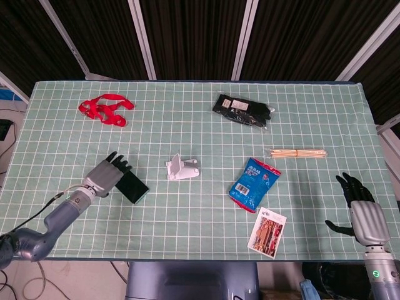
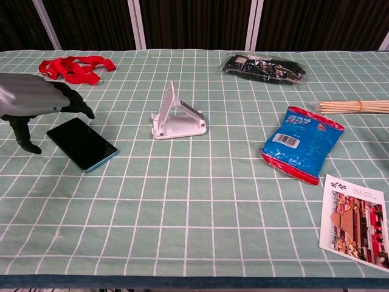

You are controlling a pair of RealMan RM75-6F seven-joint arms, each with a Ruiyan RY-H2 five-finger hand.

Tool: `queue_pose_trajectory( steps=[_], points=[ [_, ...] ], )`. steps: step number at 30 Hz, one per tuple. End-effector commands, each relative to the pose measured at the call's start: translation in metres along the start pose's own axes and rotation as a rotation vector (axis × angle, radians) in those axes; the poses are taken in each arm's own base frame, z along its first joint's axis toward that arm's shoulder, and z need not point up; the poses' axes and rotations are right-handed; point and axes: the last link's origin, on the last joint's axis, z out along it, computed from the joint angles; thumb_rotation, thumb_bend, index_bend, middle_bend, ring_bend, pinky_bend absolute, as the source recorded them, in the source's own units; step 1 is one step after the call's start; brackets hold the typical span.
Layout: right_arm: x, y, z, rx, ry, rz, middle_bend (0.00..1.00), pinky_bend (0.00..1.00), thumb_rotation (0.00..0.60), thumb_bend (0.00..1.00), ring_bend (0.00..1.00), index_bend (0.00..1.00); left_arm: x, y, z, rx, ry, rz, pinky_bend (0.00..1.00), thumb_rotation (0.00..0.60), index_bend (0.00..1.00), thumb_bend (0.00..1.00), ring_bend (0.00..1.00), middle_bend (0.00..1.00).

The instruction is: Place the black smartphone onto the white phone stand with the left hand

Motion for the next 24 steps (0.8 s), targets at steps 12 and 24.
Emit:
queue_pose_trajectory(
  steps=[12, 24],
  points=[
    [0.0, 0.0, 0.0, -0.003, -0.002, 0.008, 0.0, 0.15, 0.6, 0.1, 0.0, 0.0, 0.004, 0.015, 0.015, -0.039, -0.001, 0.0, 0.0, 0.6, 0.18, 0.13, 0.0, 0.17],
    [0.0, 0.0, 0.0, -0.005, -0.003, 0.014, 0.0, 0.15, 0.6, 0.1, 0.0, 0.0, 0.001, 0.02, 0.019, -0.05, -0.009, -0.003, 0.0, 0.6, 0.22, 0.15, 0.0, 0.23]
  ],
)
